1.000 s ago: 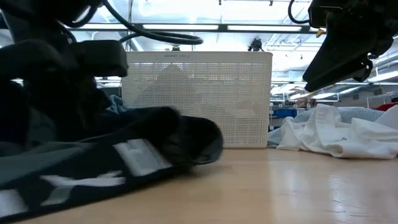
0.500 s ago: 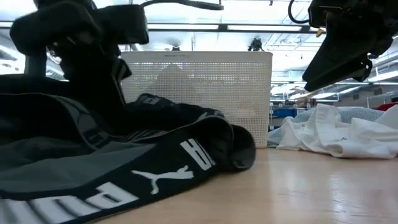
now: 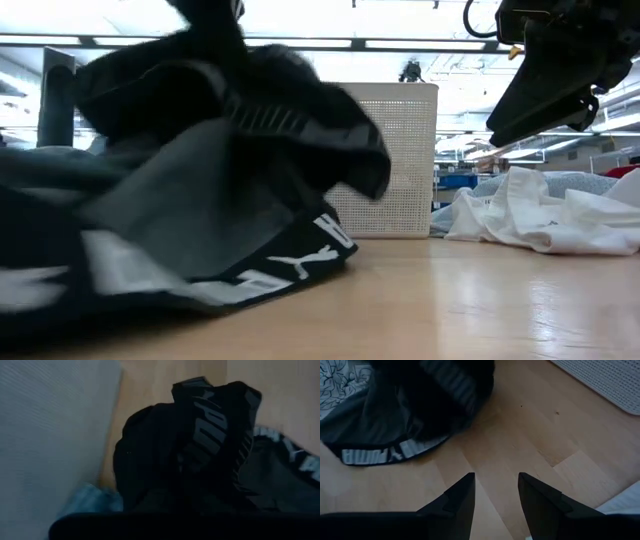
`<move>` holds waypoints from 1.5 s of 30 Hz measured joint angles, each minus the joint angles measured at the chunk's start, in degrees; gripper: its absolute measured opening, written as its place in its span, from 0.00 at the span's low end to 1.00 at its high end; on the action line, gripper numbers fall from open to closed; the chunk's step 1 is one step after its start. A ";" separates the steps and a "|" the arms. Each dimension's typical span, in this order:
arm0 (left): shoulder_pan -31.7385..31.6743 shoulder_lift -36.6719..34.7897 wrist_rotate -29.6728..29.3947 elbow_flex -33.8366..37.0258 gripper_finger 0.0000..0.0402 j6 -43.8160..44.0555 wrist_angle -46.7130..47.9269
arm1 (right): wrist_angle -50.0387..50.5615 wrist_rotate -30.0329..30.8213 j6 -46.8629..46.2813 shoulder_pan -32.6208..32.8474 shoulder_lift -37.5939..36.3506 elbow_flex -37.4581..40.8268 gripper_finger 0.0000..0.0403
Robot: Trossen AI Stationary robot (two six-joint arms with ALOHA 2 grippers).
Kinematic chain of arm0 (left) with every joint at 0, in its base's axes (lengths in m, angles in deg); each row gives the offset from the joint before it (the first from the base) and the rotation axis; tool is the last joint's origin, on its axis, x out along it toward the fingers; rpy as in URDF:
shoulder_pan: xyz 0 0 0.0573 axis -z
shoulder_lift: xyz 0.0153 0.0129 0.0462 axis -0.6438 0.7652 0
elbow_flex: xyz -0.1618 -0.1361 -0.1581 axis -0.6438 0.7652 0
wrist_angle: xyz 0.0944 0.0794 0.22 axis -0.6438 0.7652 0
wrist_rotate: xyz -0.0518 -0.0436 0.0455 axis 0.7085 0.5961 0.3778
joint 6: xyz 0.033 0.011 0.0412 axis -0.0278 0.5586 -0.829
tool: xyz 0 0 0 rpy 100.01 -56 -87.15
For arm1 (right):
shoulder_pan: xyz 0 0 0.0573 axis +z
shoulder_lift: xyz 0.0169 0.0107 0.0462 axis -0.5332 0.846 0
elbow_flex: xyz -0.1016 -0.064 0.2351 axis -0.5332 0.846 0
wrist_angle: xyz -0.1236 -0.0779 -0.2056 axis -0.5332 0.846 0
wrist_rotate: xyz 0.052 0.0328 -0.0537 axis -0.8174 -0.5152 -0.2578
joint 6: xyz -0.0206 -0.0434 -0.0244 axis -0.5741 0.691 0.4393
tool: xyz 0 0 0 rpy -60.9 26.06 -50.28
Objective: Sort clothes
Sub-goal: Put the black boxers into the laundry bin
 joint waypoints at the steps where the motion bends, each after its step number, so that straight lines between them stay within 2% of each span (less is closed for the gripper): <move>1: -0.34 -0.05 -0.09 -1.67 0.00 -0.60 1.23 | 0.00 0.00 0.00 0.00 0.00 0.00 0.37; 10: -3.09 -0.11 -1.46 -15.92 0.00 -5.96 8.46 | 0.01 0.00 0.02 -0.02 0.00 0.00 0.37; 16: -4.54 -0.14 -1.70 -21.00 0.00 -7.99 9.17 | 0.02 -0.02 0.13 0.00 0.00 0.00 0.37; 23: -4.92 -0.13 0.18 -21.53 0.06 -8.09 9.33 | 0.04 -0.04 0.52 -0.01 0.00 0.00 0.37; 31: -4.89 -0.13 0.18 -21.53 0.05 -8.58 9.25 | 0.02 -0.07 0.50 -0.02 0.00 0.00 0.37; 39: -4.89 -0.13 0.30 -21.52 0.09 -9.41 9.04 | 0.02 -0.18 0.50 -0.02 0.00 0.00 0.37; 45: -4.89 -0.13 3.46 -21.52 0.10 -9.41 8.98 | 0.02 -0.26 0.48 -0.01 0.00 0.00 0.37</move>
